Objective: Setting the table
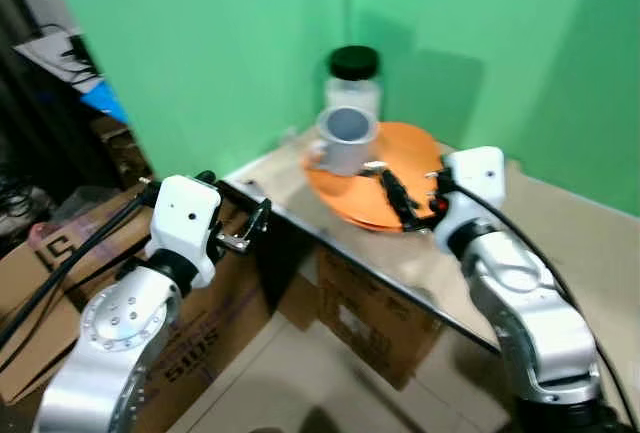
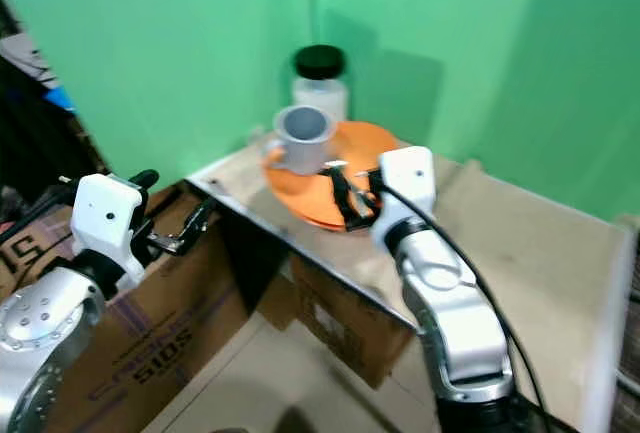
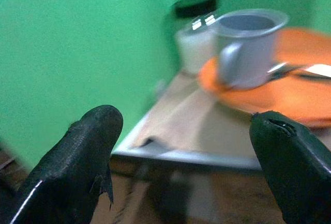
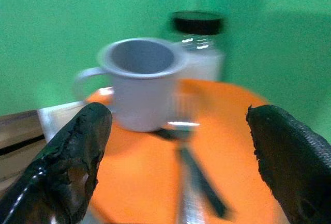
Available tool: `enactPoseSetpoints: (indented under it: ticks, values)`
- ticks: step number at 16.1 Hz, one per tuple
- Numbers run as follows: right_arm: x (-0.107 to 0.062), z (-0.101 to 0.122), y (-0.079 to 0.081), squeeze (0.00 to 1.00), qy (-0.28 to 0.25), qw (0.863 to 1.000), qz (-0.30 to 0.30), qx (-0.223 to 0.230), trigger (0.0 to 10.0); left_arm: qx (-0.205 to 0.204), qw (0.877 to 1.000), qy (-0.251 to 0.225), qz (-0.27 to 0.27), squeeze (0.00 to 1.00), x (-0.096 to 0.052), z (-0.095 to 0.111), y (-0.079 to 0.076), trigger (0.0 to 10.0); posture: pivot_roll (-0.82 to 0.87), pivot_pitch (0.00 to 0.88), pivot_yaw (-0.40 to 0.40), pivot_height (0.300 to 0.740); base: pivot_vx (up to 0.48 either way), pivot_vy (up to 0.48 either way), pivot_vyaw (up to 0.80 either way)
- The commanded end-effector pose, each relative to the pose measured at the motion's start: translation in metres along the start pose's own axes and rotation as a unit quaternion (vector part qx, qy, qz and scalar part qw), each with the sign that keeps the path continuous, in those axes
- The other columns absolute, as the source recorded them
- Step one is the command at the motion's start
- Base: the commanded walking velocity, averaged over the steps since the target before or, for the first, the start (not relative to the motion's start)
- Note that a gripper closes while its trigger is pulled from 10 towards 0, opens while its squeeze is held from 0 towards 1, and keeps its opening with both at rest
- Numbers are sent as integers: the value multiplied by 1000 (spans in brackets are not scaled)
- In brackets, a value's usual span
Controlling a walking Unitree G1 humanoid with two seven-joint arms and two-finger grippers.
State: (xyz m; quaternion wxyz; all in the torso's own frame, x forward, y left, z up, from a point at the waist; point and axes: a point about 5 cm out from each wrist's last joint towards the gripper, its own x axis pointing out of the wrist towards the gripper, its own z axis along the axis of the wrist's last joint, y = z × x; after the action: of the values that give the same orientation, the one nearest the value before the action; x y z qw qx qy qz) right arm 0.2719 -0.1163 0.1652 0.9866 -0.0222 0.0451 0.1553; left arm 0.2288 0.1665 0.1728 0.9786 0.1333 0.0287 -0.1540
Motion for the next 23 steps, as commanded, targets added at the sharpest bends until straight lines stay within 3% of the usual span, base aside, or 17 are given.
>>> enactPoseSetpoints:
  ticks: [1,6,7,10,13,14,15,17,18,19,23]
  values:
    - [5,-2,-1,0,15,1000,1,-5,10000,3,1000,10,-13,0,1,-3,-1,10000,46,0,39,740,0,0,0]
    - [37,-6,-7,0,93,996,-12,-6,10000,2,990,-3,-139,0,-4,0,-9,10000,47,0,38,740,0,0,0]
    - [48,-8,-8,0,114,993,-2,-10,10000,-6,982,-5,-187,0,-7,3,-12,10000,48,0,36,740,0,0,0]
    - [67,-8,-11,0,130,991,-3,-10,10000,-16,969,2,-247,0,-13,3,-19,10000,48,0,38,740,0,0,0]
    - [83,-7,-15,0,167,986,-6,-23,10000,-17,965,5,-261,0,-13,3,-21,10000,52,0,34,740,0,0,0]
    - [85,-6,-17,0,174,984,-5,-19,9176,-19,964,5,-264,0,-14,3,-21,10000,52,0,33,740,0,0,0]
    - [87,-6,-20,0,184,983,-3,-18,5059,-20,963,7,-268,0,-14,3,-21,10000,50,0,34,740,0,0,0]
    - [90,-7,-23,0,193,981,-9,-13,2745,-20,962,8,-271,0,-14,2,-22,10000,50,0,33,740,0,0,0]
    - [91,-7,-24,0,196,981,-9,-12,2745,-20,962,8,-271,0,-14,2,-22,10000,50,0,33,740,0,0,0]
    - [93,-8,-25,0,208,978,-9,-14,0,-21,961,8,-274,0,-15,2,-22,10000,47,0,33,740,0,0,0]
    - [95,-11,-28,0,225,974,-10,-15,0,-22,960,10,-279,0,-15,1,-24,10000,50,0,31,740,0,0,0]
